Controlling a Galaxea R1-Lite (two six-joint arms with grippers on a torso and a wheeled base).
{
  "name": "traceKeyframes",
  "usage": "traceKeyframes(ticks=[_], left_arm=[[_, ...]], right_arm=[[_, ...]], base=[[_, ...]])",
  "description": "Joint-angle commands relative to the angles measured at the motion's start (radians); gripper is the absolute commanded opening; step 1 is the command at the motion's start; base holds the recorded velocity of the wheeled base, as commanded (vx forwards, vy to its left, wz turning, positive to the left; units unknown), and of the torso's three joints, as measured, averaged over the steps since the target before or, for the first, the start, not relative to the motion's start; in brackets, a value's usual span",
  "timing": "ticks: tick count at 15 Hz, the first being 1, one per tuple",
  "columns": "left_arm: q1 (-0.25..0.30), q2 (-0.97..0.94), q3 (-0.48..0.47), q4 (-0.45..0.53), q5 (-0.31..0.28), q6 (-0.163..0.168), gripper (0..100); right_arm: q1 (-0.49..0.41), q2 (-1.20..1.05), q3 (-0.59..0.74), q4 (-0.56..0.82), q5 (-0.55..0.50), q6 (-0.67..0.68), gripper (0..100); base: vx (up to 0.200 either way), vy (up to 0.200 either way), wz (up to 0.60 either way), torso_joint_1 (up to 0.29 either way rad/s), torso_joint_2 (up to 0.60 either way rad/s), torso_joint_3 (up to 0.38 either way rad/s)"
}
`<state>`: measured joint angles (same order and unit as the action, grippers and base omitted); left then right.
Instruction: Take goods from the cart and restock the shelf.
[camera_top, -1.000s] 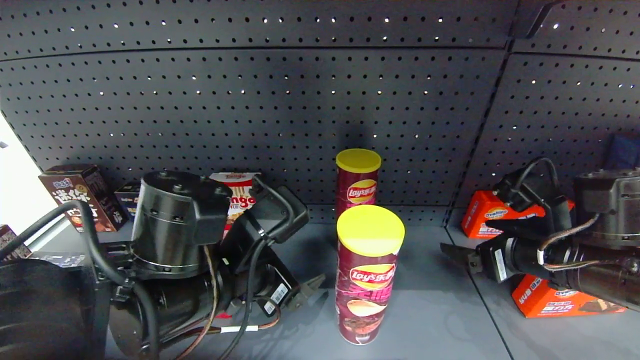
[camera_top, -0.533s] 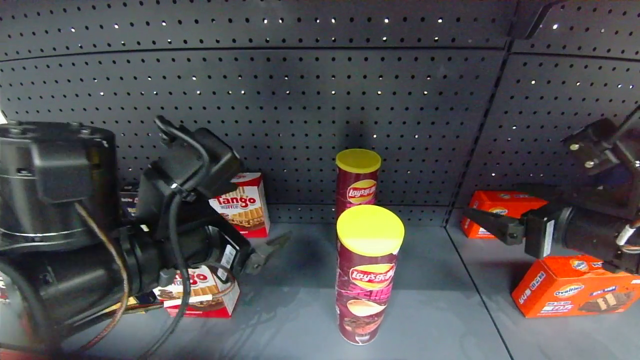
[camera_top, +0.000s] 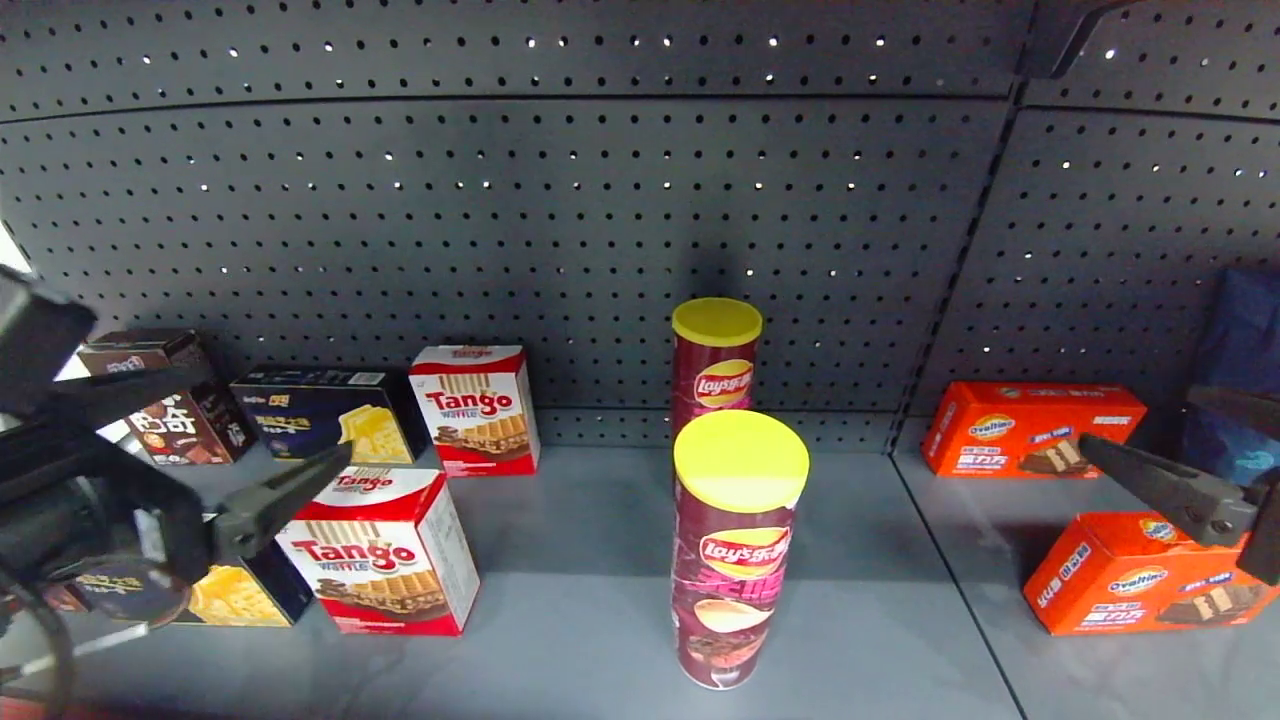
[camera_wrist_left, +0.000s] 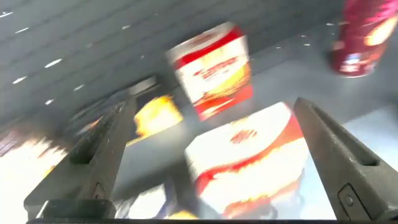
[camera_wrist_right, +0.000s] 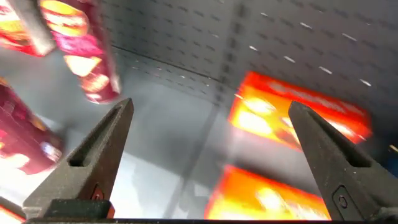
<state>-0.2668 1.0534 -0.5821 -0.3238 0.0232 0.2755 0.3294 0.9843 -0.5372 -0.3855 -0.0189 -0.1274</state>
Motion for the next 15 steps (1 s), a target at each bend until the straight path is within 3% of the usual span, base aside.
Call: traceKeyframes(ticks=[1, 4, 7, 10, 15], left_arm=[[0.150, -0.279, 0.176, -0.004, -0.042, -0.001, 100], [0.155, -0.494, 0.334, 0.000, 0.004, -0.002, 100], [0.189, -0.607, 0.413, 0.025, 0.100, -0.044, 100], [0.259, -0.690, 0.423, 0.166, 0.100, -0.055, 100], [0.262, -1.052, 0.484, 0.443, 0.101, -0.079, 100]], right_arm=[[-0.081, -0.157, 0.106, 0.001, -0.003, -0.004, 100], [-0.053, -0.302, 0.243, 0.001, -0.124, -0.018, 100], [-0.135, -0.443, 0.349, 0.030, -0.151, -0.015, 100], [-0.242, -0.546, 0.418, 0.057, -0.148, -0.015, 100], [-0.322, -0.822, 0.531, 0.185, -0.142, -0.011, 100]], base=[[0.000, 0.000, 0.00, 0.000, 0.00, 0.000], [0.000, 0.000, 0.00, 0.000, 0.00, 0.000], [0.000, 0.000, 0.00, 0.000, 0.00, 0.000], [0.000, 0.000, 0.00, 0.000, 0.00, 0.000], [0.000, 0.000, 0.00, 0.000, 0.00, 0.000]])
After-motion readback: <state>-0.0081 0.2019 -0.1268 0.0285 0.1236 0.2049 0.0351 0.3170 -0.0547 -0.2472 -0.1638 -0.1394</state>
